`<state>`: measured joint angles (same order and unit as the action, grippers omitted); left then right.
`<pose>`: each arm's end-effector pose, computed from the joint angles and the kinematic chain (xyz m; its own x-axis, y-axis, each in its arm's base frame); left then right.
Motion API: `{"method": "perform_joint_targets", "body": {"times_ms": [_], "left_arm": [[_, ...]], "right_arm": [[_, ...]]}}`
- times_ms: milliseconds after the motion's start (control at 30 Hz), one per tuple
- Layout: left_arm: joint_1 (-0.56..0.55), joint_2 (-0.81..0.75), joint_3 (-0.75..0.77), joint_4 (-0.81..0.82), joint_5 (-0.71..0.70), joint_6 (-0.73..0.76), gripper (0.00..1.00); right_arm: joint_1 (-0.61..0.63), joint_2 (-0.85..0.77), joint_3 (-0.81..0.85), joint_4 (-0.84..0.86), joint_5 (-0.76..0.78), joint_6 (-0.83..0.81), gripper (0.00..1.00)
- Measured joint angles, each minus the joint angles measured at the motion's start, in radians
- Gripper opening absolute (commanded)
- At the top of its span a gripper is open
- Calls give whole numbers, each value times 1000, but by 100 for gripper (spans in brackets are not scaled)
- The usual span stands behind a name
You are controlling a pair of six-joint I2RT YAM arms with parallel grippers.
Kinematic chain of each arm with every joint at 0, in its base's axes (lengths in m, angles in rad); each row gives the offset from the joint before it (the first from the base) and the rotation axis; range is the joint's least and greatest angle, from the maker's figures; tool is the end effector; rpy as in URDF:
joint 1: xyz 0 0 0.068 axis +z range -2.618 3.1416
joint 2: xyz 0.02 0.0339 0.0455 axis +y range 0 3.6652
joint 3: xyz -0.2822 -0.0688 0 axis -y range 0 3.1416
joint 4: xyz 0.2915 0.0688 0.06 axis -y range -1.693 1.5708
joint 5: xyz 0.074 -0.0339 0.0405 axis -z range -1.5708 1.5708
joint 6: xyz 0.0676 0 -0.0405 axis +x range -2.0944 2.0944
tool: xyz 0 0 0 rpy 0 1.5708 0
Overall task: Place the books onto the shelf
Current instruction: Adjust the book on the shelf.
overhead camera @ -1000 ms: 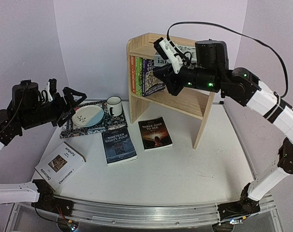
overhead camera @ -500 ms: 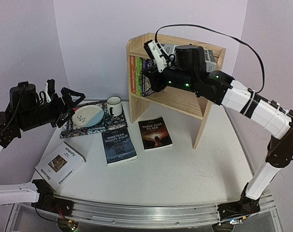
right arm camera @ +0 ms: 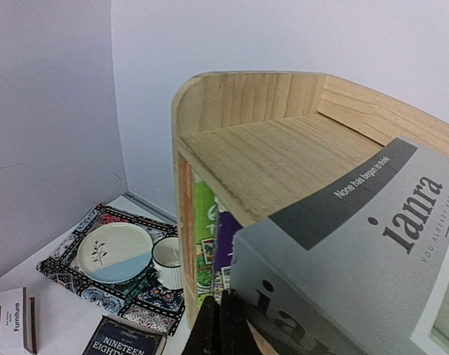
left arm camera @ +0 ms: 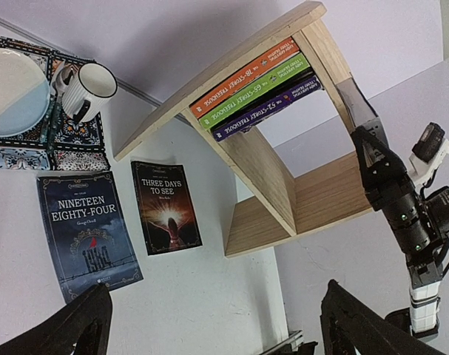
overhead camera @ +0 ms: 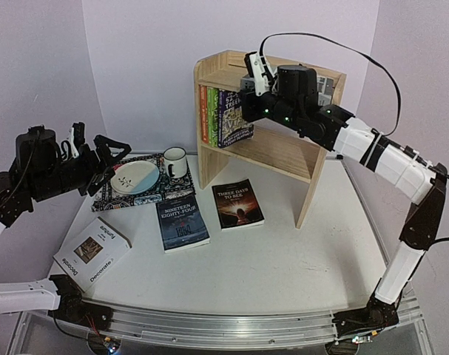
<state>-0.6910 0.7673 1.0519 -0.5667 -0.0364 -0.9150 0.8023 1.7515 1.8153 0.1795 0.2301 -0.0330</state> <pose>0.1678 -0.1356 0.4094 -0.6142 -0.5198 -0.5937 0.2019 0.6238 -0.7551 0.3541 0.3441 0.5033 0.1854 0.1455 -0.9718 -0.5403 0.8411 0.0229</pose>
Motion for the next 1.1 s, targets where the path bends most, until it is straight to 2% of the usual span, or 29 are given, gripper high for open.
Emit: {"method": "perform_joint_targets", "body": {"times_ms": [300,733,967,1100], "left_arm": [[0,0,0,0,0,0,100],[0,19,0,1,0,0,100],[0,41,0,2,0,1,100],[0,50,0,2,1,2,100]], "right_arm": [[-79,0,0,11,-5,55,0],[-97,-30,-23,18,-12,103,0],[-129,-67,-29,17,-131,111,0],[-129,-76,-31,12,-103,111,0]]}}
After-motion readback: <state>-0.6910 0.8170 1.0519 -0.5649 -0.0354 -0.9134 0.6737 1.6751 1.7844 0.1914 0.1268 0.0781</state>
